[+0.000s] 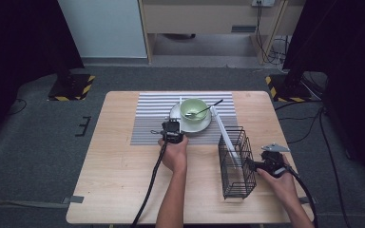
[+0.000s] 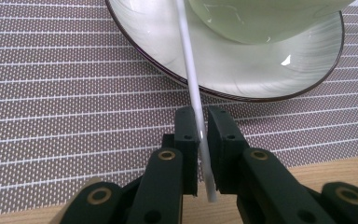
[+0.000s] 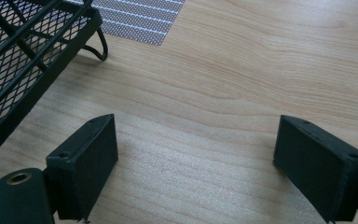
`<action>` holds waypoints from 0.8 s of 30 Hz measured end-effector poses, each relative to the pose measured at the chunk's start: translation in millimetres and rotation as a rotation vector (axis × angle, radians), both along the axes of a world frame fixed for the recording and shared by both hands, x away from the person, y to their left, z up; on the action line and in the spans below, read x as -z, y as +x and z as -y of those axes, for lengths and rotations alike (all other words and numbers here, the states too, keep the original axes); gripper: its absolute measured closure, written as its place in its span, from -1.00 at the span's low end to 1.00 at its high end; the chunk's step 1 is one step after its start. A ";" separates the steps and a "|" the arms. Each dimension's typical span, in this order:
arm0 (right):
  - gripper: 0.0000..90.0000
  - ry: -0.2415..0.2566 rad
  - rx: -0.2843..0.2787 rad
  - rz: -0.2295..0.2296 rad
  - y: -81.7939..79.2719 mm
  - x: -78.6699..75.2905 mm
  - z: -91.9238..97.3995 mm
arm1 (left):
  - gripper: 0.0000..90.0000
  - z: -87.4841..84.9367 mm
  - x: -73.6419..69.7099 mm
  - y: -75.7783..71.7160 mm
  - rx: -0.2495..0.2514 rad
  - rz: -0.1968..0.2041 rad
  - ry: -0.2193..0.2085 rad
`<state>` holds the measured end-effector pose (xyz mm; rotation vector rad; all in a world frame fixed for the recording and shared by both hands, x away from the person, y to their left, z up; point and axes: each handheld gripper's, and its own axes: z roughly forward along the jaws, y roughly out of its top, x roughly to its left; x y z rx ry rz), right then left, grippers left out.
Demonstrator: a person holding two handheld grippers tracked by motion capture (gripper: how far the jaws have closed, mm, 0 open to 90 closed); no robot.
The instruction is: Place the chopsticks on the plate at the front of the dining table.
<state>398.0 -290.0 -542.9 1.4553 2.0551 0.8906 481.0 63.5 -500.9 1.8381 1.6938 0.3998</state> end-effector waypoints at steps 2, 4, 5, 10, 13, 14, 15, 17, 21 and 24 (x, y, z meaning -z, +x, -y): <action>-0.70 0.001 0.000 -0.001 0.0 0.0 0.0 | 0.82 0.1 0.4 0.1 -0.003 0.000 -0.001; -0.70 -0.001 -0.002 0.001 -0.1 0.0 0.0 | 0.81 1.4 1.0 0.3 -0.005 0.005 -0.007; -0.70 -0.001 -0.003 0.001 -0.1 0.1 0.0 | 0.79 1.9 0.9 0.2 -0.006 0.005 -0.007; -0.70 0.002 -0.002 -0.002 0.0 0.0 0.1 | 0.48 4.4 1.0 -0.7 -0.013 0.010 0.015; -0.71 0.005 0.001 -0.003 0.1 0.1 0.0 | 0.37 3.5 -1.4 -2.4 -0.015 0.018 0.037; -0.72 0.006 0.002 -0.005 0.3 0.0 0.1 | 0.24 2.9 -2.9 -3.5 -0.018 0.025 0.038; -0.72 0.006 0.002 -0.005 0.3 0.0 0.1 | 0.24 2.1 -4.4 -4.9 -0.017 0.036 0.036; -0.72 0.006 0.001 -0.005 0.3 0.1 0.1 | 0.09 0.3 -8.1 -7.9 -0.011 0.045 0.034; -0.74 0.000 -0.003 -0.003 -0.3 0.0 0.0 | -0.12 -3.3 -15.3 -15.7 0.027 0.069 0.021; -0.77 -0.001 -0.002 -0.005 0.0 0.1 0.6 | -0.22 -8.5 -23.3 -21.5 0.041 0.101 -0.004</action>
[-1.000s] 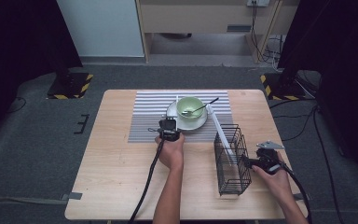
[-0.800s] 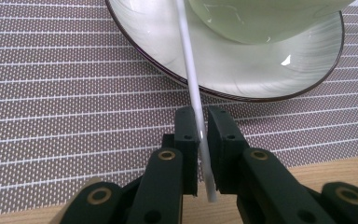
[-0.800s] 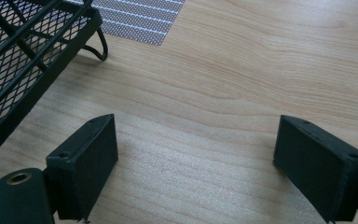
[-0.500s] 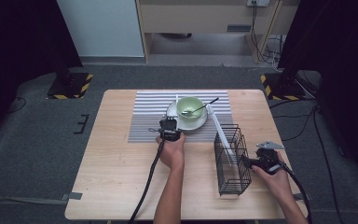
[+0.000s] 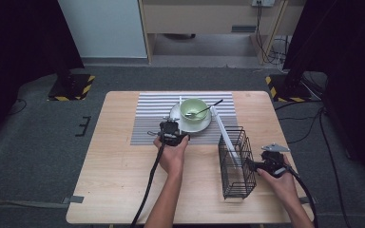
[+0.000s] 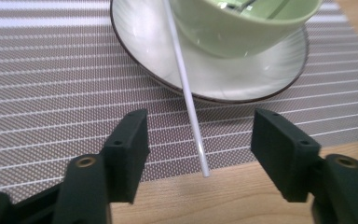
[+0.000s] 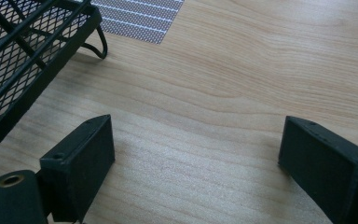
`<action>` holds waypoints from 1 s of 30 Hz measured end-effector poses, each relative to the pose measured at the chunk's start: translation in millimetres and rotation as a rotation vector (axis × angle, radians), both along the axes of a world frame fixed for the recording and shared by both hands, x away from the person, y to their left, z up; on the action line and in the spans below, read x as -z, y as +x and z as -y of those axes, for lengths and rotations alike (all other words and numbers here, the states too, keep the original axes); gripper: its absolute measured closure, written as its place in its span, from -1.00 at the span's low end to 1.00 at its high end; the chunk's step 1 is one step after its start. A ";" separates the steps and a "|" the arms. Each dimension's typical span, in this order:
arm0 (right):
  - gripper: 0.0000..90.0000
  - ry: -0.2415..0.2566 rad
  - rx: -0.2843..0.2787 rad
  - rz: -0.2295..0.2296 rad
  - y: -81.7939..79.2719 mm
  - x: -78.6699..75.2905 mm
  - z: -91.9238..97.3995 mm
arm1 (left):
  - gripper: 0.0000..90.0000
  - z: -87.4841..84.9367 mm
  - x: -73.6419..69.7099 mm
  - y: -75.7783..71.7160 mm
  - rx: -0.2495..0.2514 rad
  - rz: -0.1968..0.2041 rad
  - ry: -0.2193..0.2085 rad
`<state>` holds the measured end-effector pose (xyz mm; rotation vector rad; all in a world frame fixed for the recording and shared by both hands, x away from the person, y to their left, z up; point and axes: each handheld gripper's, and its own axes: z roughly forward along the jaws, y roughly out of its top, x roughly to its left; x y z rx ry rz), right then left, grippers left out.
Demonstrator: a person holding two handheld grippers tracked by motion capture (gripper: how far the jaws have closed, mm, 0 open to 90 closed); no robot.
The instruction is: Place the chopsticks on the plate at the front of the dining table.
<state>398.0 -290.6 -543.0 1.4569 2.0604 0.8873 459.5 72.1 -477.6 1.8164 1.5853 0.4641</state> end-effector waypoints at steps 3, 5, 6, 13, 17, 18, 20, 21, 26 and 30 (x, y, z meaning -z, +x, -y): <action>-0.79 -0.009 -0.005 0.014 -1.2 -3.2 0.3 | -0.32 -4.8 -8.3 -5.6 0.025 0.051 -0.019; -0.79 -0.005 -0.005 0.021 -1.7 -5.8 0.8 | -0.33 -8.8 -12.7 -7.6 0.050 0.076 -0.026; -0.80 0.001 -0.004 0.030 -2.2 -9.0 1.5 | -0.36 -11.3 -14.3 -8.2 0.062 0.084 -0.032; -0.75 0.066 -0.058 0.053 -2.2 -46.7 17.6 | -0.47 -25.0 -19.9 -14.9 0.134 0.131 -0.081; -0.66 0.076 -0.076 0.082 -2.2 -74.5 21.4 | -0.58 -27.4 -22.5 -24.0 0.191 0.184 -0.074; -0.63 0.080 -0.083 0.092 -2.4 -84.8 21.9 | -0.58 -28.2 -22.1 -26.7 0.197 0.191 -0.068; -0.55 0.072 -0.095 0.108 -2.8 -105.1 21.3 | -0.66 -31.9 -20.6 -30.8 0.211 0.197 -0.088; -0.48 0.060 -0.107 0.127 -3.0 -124.4 19.2 | -0.72 -36.1 -18.0 -33.7 0.222 0.197 -0.107; -0.32 0.070 -0.153 0.144 -2.2 -155.6 8.7 | -0.78 -43.8 -11.4 -37.2 0.236 0.194 -0.123; -0.13 0.072 -0.237 0.145 4.0 -177.1 -19.4 | -0.79 -43.5 -4.8 -41.5 0.262 0.196 -0.110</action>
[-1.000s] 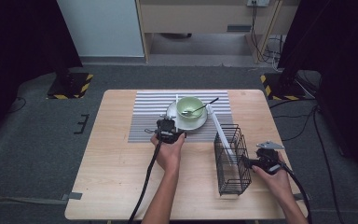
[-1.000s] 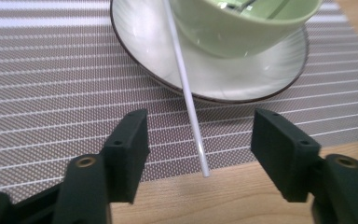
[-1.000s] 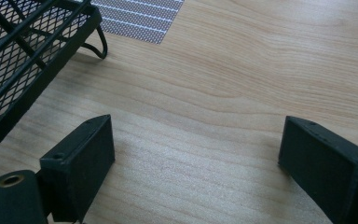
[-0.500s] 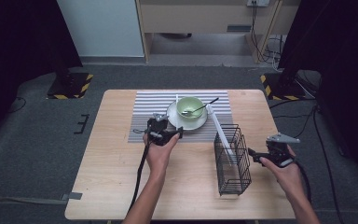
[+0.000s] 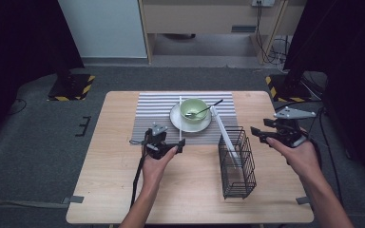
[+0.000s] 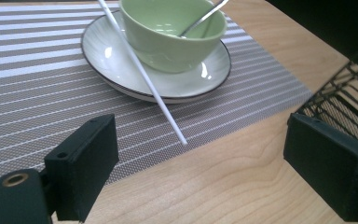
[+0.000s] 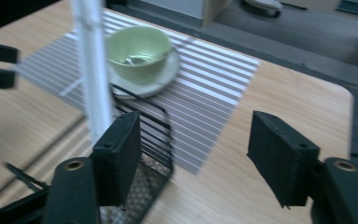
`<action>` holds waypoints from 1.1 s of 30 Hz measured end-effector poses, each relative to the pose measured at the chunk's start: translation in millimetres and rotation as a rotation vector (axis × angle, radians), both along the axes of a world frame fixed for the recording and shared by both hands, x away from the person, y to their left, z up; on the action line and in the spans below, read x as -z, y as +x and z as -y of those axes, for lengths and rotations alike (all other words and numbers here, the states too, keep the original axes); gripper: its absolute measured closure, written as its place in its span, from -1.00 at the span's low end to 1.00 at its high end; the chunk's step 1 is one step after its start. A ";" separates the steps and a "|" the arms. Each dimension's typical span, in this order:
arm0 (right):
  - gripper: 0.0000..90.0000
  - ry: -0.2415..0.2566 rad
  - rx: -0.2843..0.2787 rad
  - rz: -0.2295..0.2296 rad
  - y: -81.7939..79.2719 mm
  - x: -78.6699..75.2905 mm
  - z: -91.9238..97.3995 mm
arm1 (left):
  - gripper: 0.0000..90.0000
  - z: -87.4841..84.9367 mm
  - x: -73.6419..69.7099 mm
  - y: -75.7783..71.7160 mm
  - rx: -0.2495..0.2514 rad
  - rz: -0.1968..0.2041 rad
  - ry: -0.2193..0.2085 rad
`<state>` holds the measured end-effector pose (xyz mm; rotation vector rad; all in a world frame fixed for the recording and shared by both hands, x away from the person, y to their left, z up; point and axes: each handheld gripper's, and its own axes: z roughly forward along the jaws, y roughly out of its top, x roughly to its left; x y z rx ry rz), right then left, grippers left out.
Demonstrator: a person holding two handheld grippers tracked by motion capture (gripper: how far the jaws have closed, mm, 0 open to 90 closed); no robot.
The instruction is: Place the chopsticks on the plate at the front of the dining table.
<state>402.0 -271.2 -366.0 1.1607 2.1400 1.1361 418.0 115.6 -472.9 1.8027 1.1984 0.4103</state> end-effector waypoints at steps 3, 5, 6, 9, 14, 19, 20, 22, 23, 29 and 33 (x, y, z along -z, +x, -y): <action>0.00 -0.007 -0.056 -0.001 6.8 -5.8 -23.0 | -0.79 3.6 2.9 -0.7 0.018 -0.005 0.010; 0.13 -0.013 -0.076 0.007 10.3 -7.8 -34.3 | -0.79 3.6 3.5 -1.9 0.031 -0.007 0.005; 0.20 -0.009 -0.087 0.009 12.9 -8.4 -41.8 | -0.79 3.4 3.7 -2.2 0.031 -0.009 0.006; 0.35 -0.006 -0.111 0.007 19.4 -7.2 -58.2 | -0.79 0.5 4.0 -3.7 0.022 -0.005 0.008; 0.38 -0.010 -0.123 0.000 27.2 -0.9 -76.0 | -0.72 -3.4 2.2 -6.5 0.024 0.006 -0.006; 0.39 -0.013 -0.116 -0.003 35.2 8.8 -88.3 | -0.72 -2.9 1.8 -8.5 0.040 0.006 0.001; 0.41 -0.006 -0.119 -0.002 35.7 10.3 -92.2 | -0.72 -2.8 2.1 -8.4 0.042 0.003 -0.001; 0.45 -0.004 -0.126 0.006 35.9 10.6 -96.2 | -0.70 -2.3 2.5 -8.6 0.051 -0.004 -0.008; 0.45 -0.004 -0.126 0.006 35.9 10.6 -96.2 | -0.70 -2.1 2.4 -8.7 0.053 -0.005 -0.009; 0.56 -0.018 -0.120 0.006 39.0 11.4 -103.3 | -0.66 1.5 2.3 -10.1 0.064 -0.005 0.002; 0.63 -0.033 -0.126 0.003 40.9 12.7 -109.0 | -0.65 1.9 1.8 -10.8 0.064 -0.003 0.011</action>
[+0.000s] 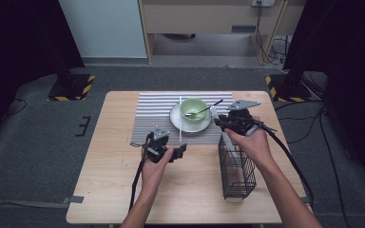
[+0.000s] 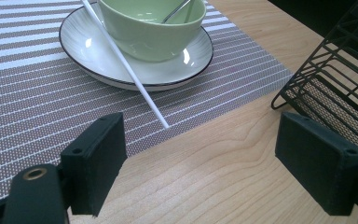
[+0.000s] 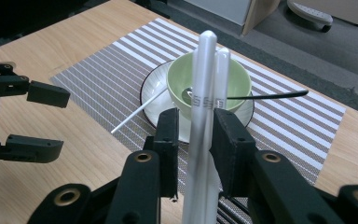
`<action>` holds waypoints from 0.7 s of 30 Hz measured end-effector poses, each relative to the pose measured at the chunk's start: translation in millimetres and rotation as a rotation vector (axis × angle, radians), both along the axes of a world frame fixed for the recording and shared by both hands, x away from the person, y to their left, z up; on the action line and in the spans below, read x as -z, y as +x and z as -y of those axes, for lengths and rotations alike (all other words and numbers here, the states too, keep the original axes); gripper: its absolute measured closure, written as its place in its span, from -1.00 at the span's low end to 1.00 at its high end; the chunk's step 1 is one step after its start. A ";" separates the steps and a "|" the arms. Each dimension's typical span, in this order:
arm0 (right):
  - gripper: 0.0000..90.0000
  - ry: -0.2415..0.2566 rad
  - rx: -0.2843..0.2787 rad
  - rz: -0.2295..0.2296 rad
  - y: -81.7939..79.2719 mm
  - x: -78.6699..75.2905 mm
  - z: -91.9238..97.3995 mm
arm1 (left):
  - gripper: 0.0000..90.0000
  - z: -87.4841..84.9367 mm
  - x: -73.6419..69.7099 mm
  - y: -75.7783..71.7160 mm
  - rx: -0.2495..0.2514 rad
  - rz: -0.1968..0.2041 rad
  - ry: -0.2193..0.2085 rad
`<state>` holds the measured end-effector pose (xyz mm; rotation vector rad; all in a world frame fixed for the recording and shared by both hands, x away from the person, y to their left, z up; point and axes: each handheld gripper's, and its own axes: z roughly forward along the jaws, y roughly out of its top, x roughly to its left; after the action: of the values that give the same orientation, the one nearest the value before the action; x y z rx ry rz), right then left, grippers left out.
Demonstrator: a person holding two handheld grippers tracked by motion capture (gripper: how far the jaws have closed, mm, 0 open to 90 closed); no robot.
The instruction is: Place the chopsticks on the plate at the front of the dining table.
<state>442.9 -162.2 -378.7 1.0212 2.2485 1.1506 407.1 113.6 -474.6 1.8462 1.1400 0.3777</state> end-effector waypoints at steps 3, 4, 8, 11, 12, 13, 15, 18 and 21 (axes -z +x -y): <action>0.72 -0.016 0.004 0.000 2.2 1.1 -3.5 | -0.65 -0.1 -1.2 -0.7 -0.001 0.003 -0.004; 0.72 -0.016 0.004 0.000 2.2 1.1 -3.5 | -0.64 -0.1 -1.2 -0.7 -0.001 0.003 -0.004; 0.83 -0.020 0.015 0.006 2.9 0.4 -4.5 | -0.64 0.4 -3.7 -1.5 0.003 0.009 -0.009; 0.84 -0.016 0.009 0.004 2.9 -0.4 -3.6 | -0.64 0.9 -5.3 -2.1 0.003 0.015 -0.013; 0.84 -0.016 0.008 0.003 2.9 -0.5 -3.4 | -0.64 1.2 -5.5 -2.2 0.003 0.016 -0.013; 0.85 -0.014 0.007 0.002 3.1 -0.6 -3.3 | -0.64 1.4 -5.7 -2.4 0.004 0.016 -0.014; 0.85 0.001 0.002 -0.001 3.3 -1.6 -2.7 | -0.64 1.5 -6.1 -2.6 0.008 0.015 -0.012; 0.86 0.025 0.000 -0.007 3.0 -4.2 -1.9 | -0.64 1.3 -6.7 -2.6 0.009 0.018 -0.017; 0.87 0.044 -0.004 -0.002 3.4 -7.8 0.2 | -0.64 1.5 -7.0 -3.0 0.010 0.021 -0.022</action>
<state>446.3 -162.4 -370.8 1.0359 2.2373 1.2061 404.2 112.1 -467.6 1.8240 1.1160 0.3771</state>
